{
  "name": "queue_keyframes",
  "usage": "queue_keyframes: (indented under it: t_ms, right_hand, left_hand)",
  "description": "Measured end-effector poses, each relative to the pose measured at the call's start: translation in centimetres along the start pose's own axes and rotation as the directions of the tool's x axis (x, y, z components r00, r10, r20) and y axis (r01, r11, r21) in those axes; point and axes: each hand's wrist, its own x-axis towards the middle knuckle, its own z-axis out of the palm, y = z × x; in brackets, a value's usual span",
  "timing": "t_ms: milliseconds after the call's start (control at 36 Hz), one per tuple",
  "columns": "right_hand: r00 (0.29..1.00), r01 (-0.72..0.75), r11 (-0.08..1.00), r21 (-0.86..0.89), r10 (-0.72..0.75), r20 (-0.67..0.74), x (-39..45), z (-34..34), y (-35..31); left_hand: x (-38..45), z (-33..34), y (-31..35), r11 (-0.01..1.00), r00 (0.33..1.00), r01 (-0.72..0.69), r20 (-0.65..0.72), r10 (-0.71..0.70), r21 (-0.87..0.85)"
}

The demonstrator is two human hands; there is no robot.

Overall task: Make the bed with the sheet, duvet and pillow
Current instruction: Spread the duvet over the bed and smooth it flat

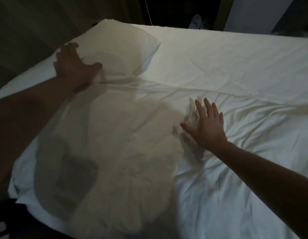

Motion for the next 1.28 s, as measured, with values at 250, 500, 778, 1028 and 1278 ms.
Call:
queue_keyframes:
  t_ms: [250, 500, 778, 1028, 1278]
  right_hand:
    - [0.997, 0.011, 0.983, 0.183, -0.025, 0.075, 13.2, 3.0, -6.7]
    - [0.901, -0.021, 0.999, -0.029, 0.032, 0.434, 14.4, 4.7, -6.6]
    - [0.910, -0.179, 0.962, 0.207, 0.082, 0.406, 15.9, 1.4, -4.7]
    - [0.919, -0.111, 0.966, -0.233, 0.189, 0.346, 13.8, 2.8, -0.8]
    - [0.989, 0.119, 0.989, 0.093, -0.109, -0.103, 9.4, 7.3, 4.1]
  left_hand:
    - [4.4, 3.0, 2.2, 0.980, 0.908, 0.200, 0.373, -0.192, 0.018]
    - [4.4, 5.5, -0.5, 0.909, 0.874, 0.318, 0.455, -0.170, -0.271]
    - [7.0, 6.0, -2.0, 0.689, 0.828, 0.531, 0.474, -0.298, -0.493]
    - [9.0, 6.5, -1.9, 0.882, 0.938, 0.334, 0.208, -0.277, -0.332]
    - [2.3, 7.6, 5.4, 0.941, 0.900, -0.309, -0.276, 0.336, 0.136]
